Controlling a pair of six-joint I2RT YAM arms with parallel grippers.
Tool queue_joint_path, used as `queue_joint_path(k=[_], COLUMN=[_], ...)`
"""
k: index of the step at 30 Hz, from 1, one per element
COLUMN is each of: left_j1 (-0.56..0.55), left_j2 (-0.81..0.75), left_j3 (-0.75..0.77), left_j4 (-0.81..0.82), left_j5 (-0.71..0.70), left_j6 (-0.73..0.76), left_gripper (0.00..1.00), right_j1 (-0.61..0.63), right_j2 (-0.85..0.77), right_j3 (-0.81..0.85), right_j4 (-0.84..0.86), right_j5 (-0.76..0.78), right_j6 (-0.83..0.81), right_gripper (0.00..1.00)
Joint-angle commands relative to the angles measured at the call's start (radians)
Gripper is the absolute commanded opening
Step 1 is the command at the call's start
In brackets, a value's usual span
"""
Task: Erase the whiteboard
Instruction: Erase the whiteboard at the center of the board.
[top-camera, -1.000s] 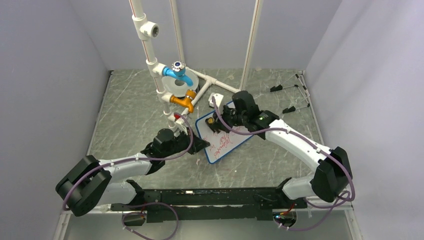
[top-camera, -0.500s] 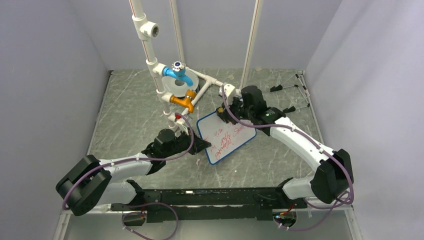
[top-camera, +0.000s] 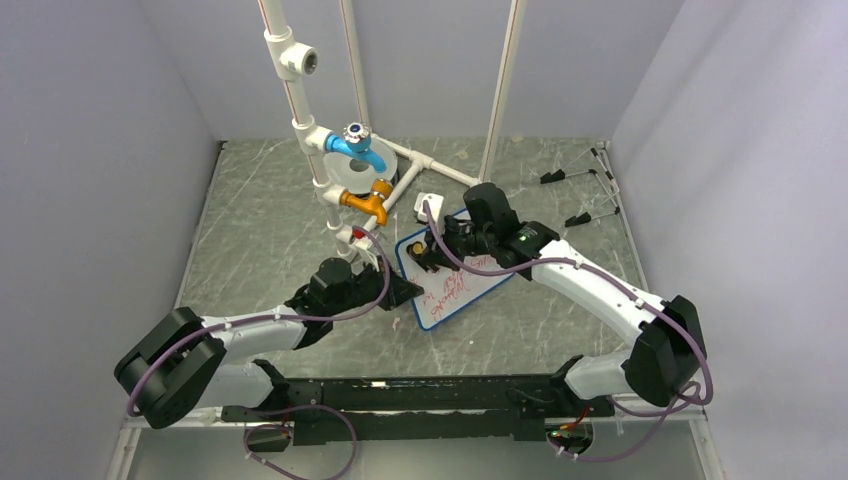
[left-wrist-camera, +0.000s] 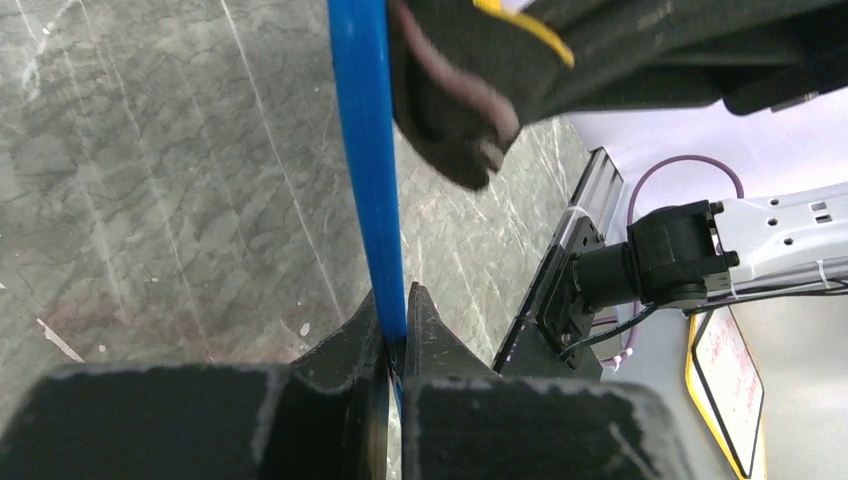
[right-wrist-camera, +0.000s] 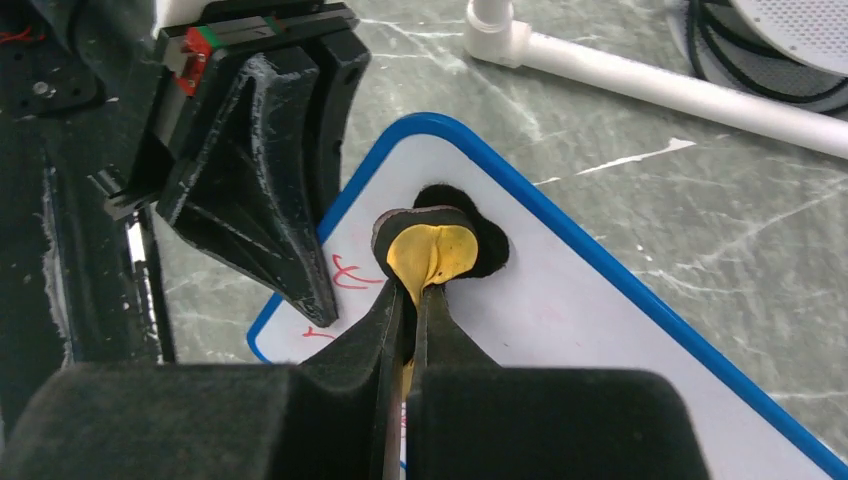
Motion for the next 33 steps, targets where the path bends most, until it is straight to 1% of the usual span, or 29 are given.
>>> queue_joint_path(k=[1, 4, 6, 10, 12, 14, 17, 19, 21, 23, 24, 26, 29, 31, 33], left_j1=[-0.024, -0.025, -0.024, -0.024, -0.024, -0.024, -0.024, -0.024, -0.024, -0.025, -0.024, -0.025, -0.024, -0.024, -0.024], left_j2=[-0.019, -0.019, -0.023, -0.034, -0.036, -0.035, -0.035, -0.036, -0.039, -0.041, -0.043, -0.041, -0.039, -0.042, -0.047], left_j3=[0.049, 0.051, 0.049, 0.045, 0.044, 0.043, 0.044, 0.046, 0.046, 0.045, 0.046, 0.048, 0.051, 0.052, 0.052], left_j4=[0.166, 0.168, 0.163, 0.157, 0.16, 0.163, 0.165, 0.159, 0.154, 0.149, 0.146, 0.144, 0.143, 0.143, 0.139], left_j5=[0.082, 0.085, 0.086, 0.086, 0.088, 0.088, 0.086, 0.085, 0.083, 0.079, 0.077, 0.078, 0.088, 0.09, 0.09], left_j6=[0.036, 0.038, 0.041, 0.051, 0.053, 0.052, 0.051, 0.051, 0.051, 0.052, 0.054, 0.055, 0.057, 0.062, 0.066], left_gripper=[0.0, 0.0, 0.0, 0.0, 0.0, 0.0, 0.0, 0.0, 0.0, 0.0, 0.0, 0.0, 0.0, 0.0, 0.0], right_j1=[0.008, -0.035, -0.078, -0.137, -0.14, -0.127, -0.06, -0.014, 0.016, 0.027, 0.026, 0.019, -0.05, -0.093, -0.122], right_j2=[0.01, 0.012, 0.01, 0.002, 0.001, 0.005, 0.009, 0.017, 0.024, 0.024, 0.023, 0.022, 0.025, 0.025, 0.021], right_j3=[0.032, 0.018, 0.005, -0.013, -0.013, -0.01, 0.004, 0.021, 0.036, 0.043, 0.043, 0.038, 0.017, 0.002, -0.013], right_j4=[-0.009, 0.051, 0.082, 0.106, 0.101, 0.085, 0.036, -0.001, -0.027, -0.031, -0.024, 0.008, 0.072, 0.101, 0.114], right_j5=[-0.038, 0.126, 0.205, 0.246, 0.225, 0.153, 0.006, -0.06, -0.092, -0.081, -0.055, 0.047, 0.207, 0.266, 0.292], right_j6=[-0.024, 0.03, 0.057, 0.081, 0.074, 0.062, 0.017, -0.014, -0.035, -0.034, -0.024, 0.0, 0.067, 0.087, 0.096], right_gripper=[0.0, 0.0, 0.0, 0.0, 0.0, 0.0, 0.0, 0.0, 0.0, 0.0, 0.0, 0.0, 0.0, 0.0, 0.0])
